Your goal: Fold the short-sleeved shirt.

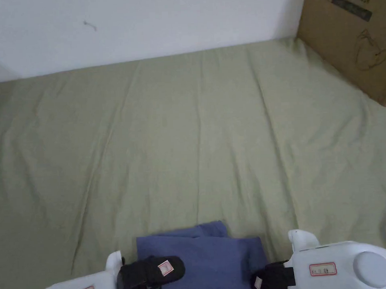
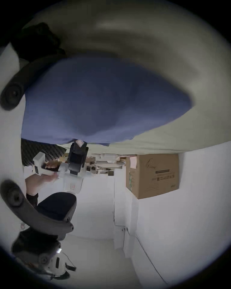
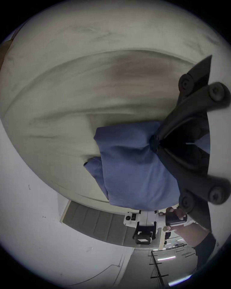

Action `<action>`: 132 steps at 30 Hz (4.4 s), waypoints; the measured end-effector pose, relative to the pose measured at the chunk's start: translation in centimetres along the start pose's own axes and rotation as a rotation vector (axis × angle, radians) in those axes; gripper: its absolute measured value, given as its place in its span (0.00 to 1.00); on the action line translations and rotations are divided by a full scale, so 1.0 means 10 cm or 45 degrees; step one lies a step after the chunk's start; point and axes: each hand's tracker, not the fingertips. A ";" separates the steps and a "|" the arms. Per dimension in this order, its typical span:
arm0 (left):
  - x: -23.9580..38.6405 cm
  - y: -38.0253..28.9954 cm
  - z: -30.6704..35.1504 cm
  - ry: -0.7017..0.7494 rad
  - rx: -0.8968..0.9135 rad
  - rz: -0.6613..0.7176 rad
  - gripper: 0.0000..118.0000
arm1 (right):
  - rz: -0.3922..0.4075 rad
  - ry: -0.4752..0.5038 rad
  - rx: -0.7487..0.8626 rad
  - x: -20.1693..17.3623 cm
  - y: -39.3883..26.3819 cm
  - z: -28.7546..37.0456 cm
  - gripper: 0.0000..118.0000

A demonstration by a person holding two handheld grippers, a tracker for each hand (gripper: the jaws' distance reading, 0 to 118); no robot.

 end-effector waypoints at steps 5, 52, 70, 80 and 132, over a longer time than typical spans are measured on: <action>-0.14 0.05 -0.05 -0.112 0.005 0.009 1.00 | -0.030 0.012 0.000 0.02 -0.01 0.01 0.00; 1.25 0.02 3.15 1.328 0.377 -0.363 0.95 | 0.170 -0.029 0.230 -1.30 -0.12 1.23 0.00; 3.11 -0.88 0.35 0.971 0.896 -1.279 0.03 | 0.523 -0.139 0.903 -1.49 -0.01 2.21 0.00; 3.23 -1.53 0.39 1.211 1.508 -1.488 0.04 | 0.767 -0.307 1.367 -1.64 -0.12 2.20 0.00; 3.26 -1.56 0.31 1.026 1.307 -1.436 1.00 | 0.758 -0.410 1.374 -1.88 -0.26 2.02 1.00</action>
